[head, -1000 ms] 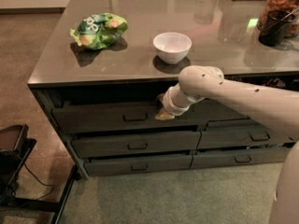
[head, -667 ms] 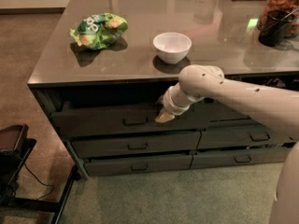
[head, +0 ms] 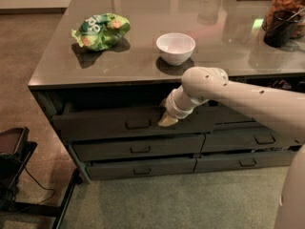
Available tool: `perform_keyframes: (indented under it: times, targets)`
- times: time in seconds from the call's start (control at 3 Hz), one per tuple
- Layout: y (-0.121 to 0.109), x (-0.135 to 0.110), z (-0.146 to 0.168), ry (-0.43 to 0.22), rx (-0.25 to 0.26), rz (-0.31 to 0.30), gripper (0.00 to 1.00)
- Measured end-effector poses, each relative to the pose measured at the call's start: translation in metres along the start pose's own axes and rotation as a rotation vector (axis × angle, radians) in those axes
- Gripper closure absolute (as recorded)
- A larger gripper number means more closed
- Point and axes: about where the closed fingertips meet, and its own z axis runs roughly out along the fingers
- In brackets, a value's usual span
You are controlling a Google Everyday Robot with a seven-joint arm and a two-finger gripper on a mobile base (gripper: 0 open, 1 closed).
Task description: Open top drawer
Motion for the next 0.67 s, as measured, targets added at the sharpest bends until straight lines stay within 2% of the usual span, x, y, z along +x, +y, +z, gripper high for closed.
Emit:
perform_keyframes:
  times: [0.67]
  targets:
    - [0.027, 0.0, -0.015, 0.04, -0.115, 0.011, 0.35]
